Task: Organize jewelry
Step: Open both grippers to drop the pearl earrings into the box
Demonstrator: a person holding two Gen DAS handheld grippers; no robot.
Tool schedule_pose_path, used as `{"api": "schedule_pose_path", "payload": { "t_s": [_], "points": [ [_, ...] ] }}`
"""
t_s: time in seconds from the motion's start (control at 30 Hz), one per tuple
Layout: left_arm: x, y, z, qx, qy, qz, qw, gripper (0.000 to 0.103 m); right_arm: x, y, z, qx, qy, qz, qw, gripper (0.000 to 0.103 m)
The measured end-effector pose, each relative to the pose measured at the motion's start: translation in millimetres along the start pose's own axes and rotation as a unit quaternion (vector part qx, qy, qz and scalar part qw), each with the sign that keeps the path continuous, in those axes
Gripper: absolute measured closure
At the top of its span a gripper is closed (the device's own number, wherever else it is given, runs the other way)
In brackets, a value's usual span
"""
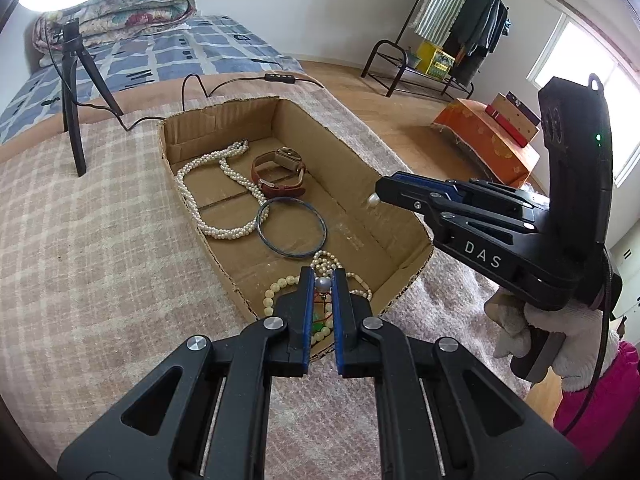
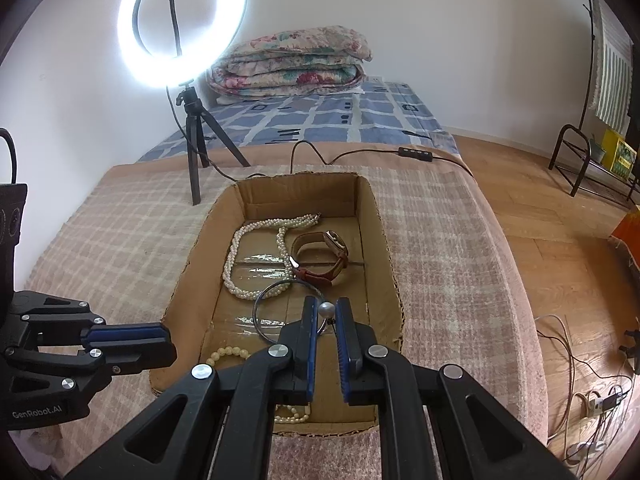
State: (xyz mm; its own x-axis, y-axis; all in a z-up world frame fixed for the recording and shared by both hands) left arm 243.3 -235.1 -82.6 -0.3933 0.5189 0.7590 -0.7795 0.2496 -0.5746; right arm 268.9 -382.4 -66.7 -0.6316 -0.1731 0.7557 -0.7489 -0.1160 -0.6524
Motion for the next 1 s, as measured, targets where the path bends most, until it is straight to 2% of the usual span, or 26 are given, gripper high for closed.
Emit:
{"api": "schedule_pose_path", "payload": {
  "t_s": [0.07, 0.17, 0.2, 0.27, 0.33, 0.4, 0.47, 0.53, 0.63, 1.0],
  "points": [
    [1.2, 0.2, 2.5, -0.005, -0.004, 0.003, 1.0000, 0.096, 0.4, -0.4, -1.6, 0.000, -0.001, 0.002, 1.000, 0.079],
    [1.8, -0.5, 4.0, -0.009, -0.007, 0.001, 0.9999, 0.094, 1.8, -1.8, -5.0, 0.002, 0.000, 0.006, 1.000, 0.069],
    [2.8, -0.2, 4.8, -0.010, -0.007, 0.001, 0.9999, 0.088, 1.4, -2.4, -5.9, 0.001, 0.001, 0.007, 1.000, 0.064],
    [6.1, -0.2, 5.4, -0.012, -0.011, 0.008, 0.9998, 0.055, 3.7, -3.4, -7.0, 0.001, 0.006, 0.014, 1.000, 0.039],
    [10.3, -0.2, 7.1, -0.017, -0.019, 0.019, 0.9995, 0.047, 7.4, -4.7, -7.9, 0.000, 0.016, 0.024, 1.000, 0.026],
    [12.6, -1.1, 8.2, -0.021, -0.021, 0.020, 0.9994, 0.046, 10.7, -6.1, -8.6, -0.001, 0.022, 0.029, 0.999, 0.019],
    [14.3, -1.1, 8.4, -0.021, -0.023, 0.019, 0.9993, 0.041, 13.9, -7.0, -9.0, -0.001, 0.031, 0.035, 0.999, 0.009],
    [15.8, -0.5, 8.3, -0.022, -0.027, 0.019, 0.9992, 0.036, 17.5, -8.1, -9.4, -0.002, 0.039, 0.040, 0.998, 0.004],
    [18.3, 0.4, 8.4, -0.027, -0.033, 0.020, 0.9989, 0.035, 22.7, -9.4, -10.1, -0.005, 0.043, 0.046, 0.998, 0.001],
    [38.3, 6.3, 10.8, -0.039, -0.041, 0.029, 0.9980, 0.030, 39.2, -9.4, -17.9, 0.000, 0.065, 0.051, 0.997, 0.000]
  ]
}}
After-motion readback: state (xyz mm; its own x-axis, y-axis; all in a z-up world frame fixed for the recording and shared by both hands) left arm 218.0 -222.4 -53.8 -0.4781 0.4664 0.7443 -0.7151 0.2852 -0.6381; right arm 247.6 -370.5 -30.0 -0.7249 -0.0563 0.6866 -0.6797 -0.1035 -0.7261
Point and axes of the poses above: each gripper's, at about its wrist camera, not at the fingertips, and x roughly against the way its jaws point, z to its right, y to its underside, the point moved 2 cm from there along -x, roughly the way its jaws point, and after that the axes turned 2 degrees about -z, right-handed, at the moved point
